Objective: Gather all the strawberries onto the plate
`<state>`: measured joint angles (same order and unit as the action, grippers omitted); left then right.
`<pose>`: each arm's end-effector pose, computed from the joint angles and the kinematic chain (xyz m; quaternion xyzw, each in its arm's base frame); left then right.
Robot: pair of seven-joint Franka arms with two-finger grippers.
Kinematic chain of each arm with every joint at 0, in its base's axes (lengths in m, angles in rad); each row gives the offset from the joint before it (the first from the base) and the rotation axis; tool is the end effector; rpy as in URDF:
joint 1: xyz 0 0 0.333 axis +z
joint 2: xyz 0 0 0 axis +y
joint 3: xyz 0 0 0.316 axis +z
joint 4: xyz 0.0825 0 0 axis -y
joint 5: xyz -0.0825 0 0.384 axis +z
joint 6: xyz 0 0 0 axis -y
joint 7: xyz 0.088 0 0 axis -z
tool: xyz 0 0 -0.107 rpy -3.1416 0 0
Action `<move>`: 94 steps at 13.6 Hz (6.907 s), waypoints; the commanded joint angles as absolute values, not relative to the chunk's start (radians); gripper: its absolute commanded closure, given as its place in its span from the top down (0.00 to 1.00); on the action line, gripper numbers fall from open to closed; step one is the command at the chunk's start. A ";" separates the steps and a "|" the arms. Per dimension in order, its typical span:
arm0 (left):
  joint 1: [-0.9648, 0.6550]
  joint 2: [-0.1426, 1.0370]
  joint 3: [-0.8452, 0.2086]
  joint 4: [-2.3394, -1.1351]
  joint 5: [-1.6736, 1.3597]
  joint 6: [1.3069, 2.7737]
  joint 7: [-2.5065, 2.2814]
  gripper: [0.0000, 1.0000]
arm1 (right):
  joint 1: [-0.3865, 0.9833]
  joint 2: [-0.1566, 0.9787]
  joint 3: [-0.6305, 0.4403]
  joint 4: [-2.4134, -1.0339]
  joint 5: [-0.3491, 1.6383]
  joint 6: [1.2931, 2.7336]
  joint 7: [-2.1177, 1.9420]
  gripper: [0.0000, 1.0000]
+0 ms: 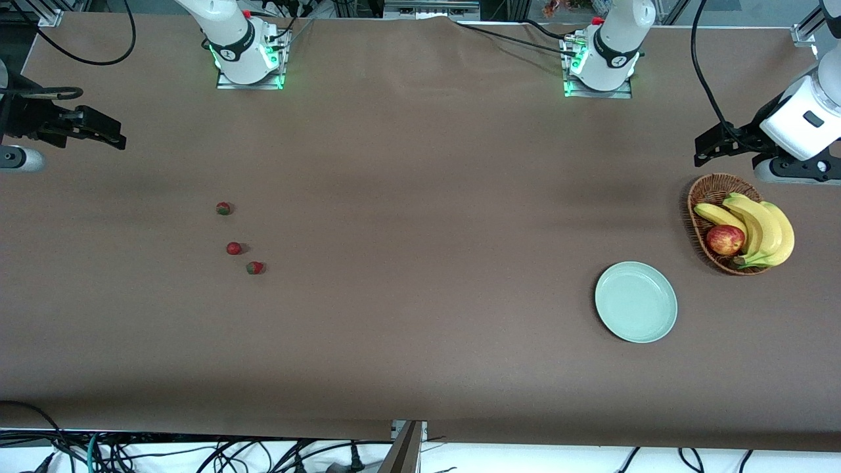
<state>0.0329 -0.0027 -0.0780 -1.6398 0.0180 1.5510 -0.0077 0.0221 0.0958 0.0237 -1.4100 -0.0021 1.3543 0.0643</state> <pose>0.5483 -0.0228 0.5919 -0.9989 0.0189 0.0428 0.0102 0.5605 0.0247 0.6279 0.9971 -0.0093 -0.0756 0.0041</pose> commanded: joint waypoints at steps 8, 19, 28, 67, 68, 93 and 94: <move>0.028 -0.005 -0.069 -1.635 -0.008 1.543 -0.014 1.00 | 0.020 0.201 0.028 -1.405 0.005 1.446 0.061 1.00; 0.028 -0.005 -0.069 -1.635 -0.008 1.542 -0.014 1.00 | 0.106 0.578 0.034 -1.486 0.005 1.834 0.049 1.00; 0.026 -0.003 -0.069 -1.634 -0.008 1.543 -0.014 1.00 | 0.152 0.626 0.035 -1.727 0.000 2.161 0.012 1.00; 0.038 0.009 -0.067 -1.631 -0.008 1.542 -0.008 1.00 | 1.006 1.146 -0.052 -1.006 0.006 2.528 1.173 0.03; 0.038 0.009 -0.067 -1.631 -0.008 1.542 -0.008 1.00 | 1.017 1.144 -0.054 -1.005 0.006 2.526 1.193 0.29; 0.037 0.008 -0.067 -1.631 -0.006 1.536 -0.002 1.00 | 0.414 0.749 -0.130 -1.341 0.015 1.816 0.195 1.00; 0.037 0.008 -0.067 -1.631 -0.006 1.536 -0.003 1.00 | 0.381 0.695 -0.130 -1.453 0.014 1.885 0.134 1.00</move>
